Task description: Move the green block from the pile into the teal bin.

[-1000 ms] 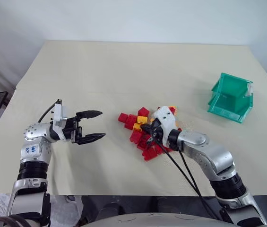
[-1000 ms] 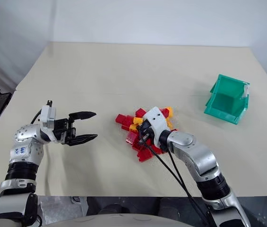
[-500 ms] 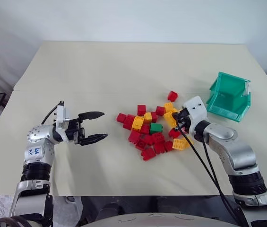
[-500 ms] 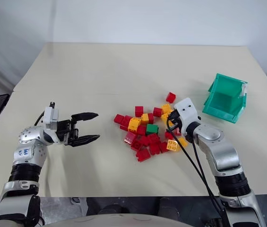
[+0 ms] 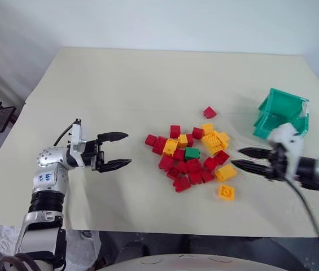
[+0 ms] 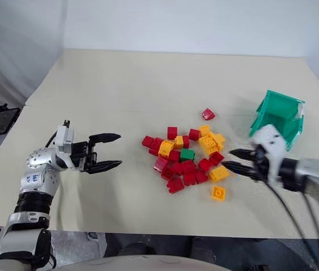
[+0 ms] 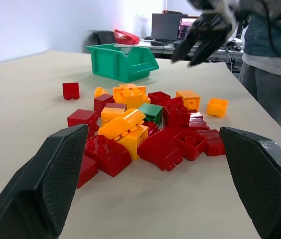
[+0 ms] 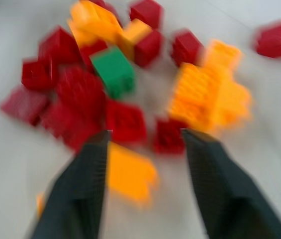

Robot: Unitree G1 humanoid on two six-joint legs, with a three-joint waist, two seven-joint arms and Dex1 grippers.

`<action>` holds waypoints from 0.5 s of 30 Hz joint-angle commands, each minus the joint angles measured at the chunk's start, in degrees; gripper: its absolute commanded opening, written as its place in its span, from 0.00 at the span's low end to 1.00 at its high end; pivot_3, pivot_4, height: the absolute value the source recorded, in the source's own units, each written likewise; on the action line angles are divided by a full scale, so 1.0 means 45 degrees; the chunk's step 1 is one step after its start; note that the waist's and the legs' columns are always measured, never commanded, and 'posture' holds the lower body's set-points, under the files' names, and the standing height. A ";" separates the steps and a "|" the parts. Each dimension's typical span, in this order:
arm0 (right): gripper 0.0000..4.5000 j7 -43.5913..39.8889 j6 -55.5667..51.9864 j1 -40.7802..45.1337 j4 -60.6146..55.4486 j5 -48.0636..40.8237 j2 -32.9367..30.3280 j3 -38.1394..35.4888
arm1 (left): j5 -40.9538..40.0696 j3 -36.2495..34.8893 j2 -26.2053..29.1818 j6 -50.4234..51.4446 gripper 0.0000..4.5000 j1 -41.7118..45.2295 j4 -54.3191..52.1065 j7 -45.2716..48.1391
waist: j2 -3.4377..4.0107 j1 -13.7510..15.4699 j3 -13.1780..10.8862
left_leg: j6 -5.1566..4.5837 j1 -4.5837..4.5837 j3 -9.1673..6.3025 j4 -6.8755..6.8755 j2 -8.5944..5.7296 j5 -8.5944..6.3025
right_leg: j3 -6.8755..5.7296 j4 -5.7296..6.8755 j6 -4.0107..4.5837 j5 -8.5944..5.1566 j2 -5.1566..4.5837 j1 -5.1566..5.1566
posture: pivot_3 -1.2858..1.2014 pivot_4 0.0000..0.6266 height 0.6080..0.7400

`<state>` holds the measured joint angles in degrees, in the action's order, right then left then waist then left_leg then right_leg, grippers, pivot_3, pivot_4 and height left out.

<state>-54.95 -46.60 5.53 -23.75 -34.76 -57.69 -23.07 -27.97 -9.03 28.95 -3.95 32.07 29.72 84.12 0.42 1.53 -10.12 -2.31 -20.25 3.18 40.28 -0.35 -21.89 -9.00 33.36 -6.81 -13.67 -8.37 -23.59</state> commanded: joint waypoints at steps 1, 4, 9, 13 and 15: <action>0.79 -0.0936 -0.0037 -0.0764 0.0015 -0.0180 -0.0895 -0.1604 | -0.0075 -0.0123 0.0079 -0.0255 1.00 0.0245 0.0078 0.0187 | -0.0008 -0.0006 -0.0004 | 0.0000 0.0005 -0.0001 0.0000 0.0004 0.0000 | -0.0001 -0.0002 0.0000 0.0000 0.0001 0.0002 | 0.52 0.24 1.00; 1.00 -0.1132 -0.0354 -0.1141 -0.0133 -0.0279 -0.1365 -0.2211 | -0.0085 -0.0175 0.0100 -0.0339 1.00 0.0257 0.0195 0.0226 | -0.0008 -0.0027 -0.0005 | 0.0001 0.0009 0.0000 -0.0001 0.0007 0.0000 | 0.0001 0.0000 -0.0001 0.0000 -0.0001 0.0002 | 0.52 0.24 1.00; 1.00 -0.0881 -0.0850 -0.0823 -0.0489 -0.0624 -0.1588 -0.2018 | -0.0087 -0.0192 0.0089 -0.0418 1.00 0.0245 0.0244 0.0216 | -0.0009 -0.0023 -0.0006 | 0.0002 0.0012 0.0002 0.0002 0.0006 0.0001 | 0.0005 0.0003 0.0000 0.0000 -0.0005 0.0002 | 0.52 0.24 1.00; 1.00 0.1161 -0.2619 0.2880 -0.1063 -0.1186 -0.0532 0.1475 | -0.0092 -0.0192 -0.0026 -0.0582 1.00 0.0259 0.0326 0.0213 | -0.0016 -0.0196 -0.0010 | 0.0004 0.0017 0.0012 0.0020 0.0008 0.0001 | 0.0013 0.0010 -0.0003 0.0002 -0.0016 -0.0001 | 0.52 0.24 1.00; 1.00 0.1844 -0.3586 0.4631 -0.0819 -0.0804 0.0037 0.3271 | -0.0075 -0.0190 -0.0098 -0.0683 1.00 0.0252 0.0349 0.0211 | -0.0016 -0.0221 -0.0011 | 0.0017 0.0014 -0.0005 0.0028 0.0016 0.0004 | 0.0009 0.0018 -0.0001 0.0002 -0.0019 -0.0005 | 0.52 0.24 1.00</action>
<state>-49.38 -59.18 23.30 -26.98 -38.75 -58.08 -12.91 -27.95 -9.39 28.16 -6.23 33.07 32.03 84.76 0.35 0.54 -10.16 -2.20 -20.19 3.11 40.43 -0.27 -21.87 -8.98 33.46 -6.79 -13.67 -8.45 -23.62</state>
